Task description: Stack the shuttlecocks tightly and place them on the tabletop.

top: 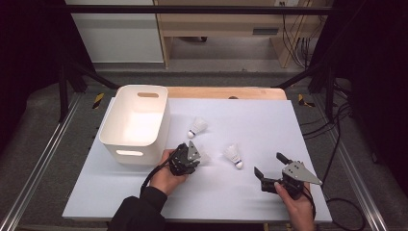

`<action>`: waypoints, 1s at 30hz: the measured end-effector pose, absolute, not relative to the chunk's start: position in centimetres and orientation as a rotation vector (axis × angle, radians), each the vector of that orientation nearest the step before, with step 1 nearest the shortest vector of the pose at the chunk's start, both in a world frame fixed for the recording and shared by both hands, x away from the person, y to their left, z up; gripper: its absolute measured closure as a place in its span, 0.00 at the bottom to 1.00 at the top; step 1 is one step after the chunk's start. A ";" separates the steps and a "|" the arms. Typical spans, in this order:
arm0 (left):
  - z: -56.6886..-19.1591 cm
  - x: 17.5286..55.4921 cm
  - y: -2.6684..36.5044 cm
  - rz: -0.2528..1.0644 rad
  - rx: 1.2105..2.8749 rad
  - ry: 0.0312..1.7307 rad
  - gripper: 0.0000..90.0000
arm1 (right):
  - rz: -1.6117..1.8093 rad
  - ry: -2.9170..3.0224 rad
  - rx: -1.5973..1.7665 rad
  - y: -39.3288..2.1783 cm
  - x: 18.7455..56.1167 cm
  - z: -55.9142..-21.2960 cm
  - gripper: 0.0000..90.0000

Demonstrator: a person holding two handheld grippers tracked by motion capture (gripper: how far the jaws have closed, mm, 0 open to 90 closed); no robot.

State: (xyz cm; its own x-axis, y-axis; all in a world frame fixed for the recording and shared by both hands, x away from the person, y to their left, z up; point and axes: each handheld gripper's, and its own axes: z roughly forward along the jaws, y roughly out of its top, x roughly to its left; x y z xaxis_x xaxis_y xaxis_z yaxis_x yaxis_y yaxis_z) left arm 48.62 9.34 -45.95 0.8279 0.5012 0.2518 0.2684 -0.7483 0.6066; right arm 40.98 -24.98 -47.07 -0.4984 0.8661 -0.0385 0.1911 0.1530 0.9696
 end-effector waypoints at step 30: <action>-45.6 46.7 10.3 0.512 2.285 0.661 0.24 | 1.371 1.824 1.006 -24.8 41.0 -47.2 0.04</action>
